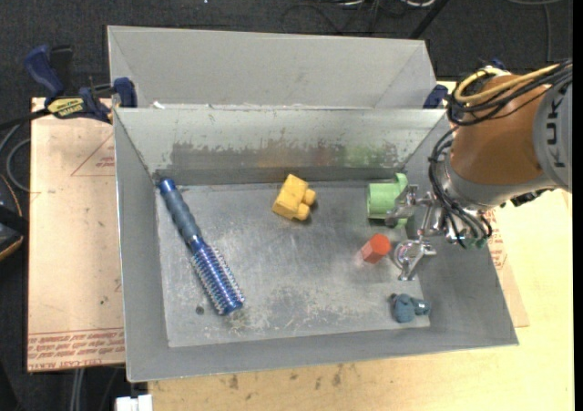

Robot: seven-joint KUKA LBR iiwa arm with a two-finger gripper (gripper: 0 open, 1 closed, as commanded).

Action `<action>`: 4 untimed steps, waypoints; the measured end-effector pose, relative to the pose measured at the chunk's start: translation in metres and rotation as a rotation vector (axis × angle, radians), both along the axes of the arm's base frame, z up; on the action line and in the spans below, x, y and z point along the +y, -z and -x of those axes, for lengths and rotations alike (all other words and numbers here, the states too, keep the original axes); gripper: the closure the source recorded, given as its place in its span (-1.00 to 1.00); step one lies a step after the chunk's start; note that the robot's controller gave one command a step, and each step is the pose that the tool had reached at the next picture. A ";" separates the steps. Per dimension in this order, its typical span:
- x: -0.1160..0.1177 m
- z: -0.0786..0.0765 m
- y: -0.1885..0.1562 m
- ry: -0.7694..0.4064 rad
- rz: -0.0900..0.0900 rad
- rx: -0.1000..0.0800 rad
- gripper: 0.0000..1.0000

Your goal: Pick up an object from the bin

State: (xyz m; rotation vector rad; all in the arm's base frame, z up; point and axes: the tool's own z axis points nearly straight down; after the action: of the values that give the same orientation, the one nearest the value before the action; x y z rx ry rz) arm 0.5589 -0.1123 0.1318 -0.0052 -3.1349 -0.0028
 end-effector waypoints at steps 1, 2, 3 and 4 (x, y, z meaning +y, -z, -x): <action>-0.014 -0.037 0.055 0.106 0.001 -0.010 -1.00; -0.014 -0.037 0.052 0.104 0.002 -0.009 1.00; -0.014 -0.037 0.054 0.104 0.001 -0.008 -1.00; 0.005 -0.029 0.055 0.299 0.006 -0.020 -1.00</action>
Offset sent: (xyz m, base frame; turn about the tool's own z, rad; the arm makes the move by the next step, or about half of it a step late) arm 0.0356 -0.0150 -0.0546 0.1068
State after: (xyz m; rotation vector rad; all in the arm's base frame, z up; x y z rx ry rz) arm 0.5880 -0.1072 0.0768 -0.4754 -3.1196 0.0051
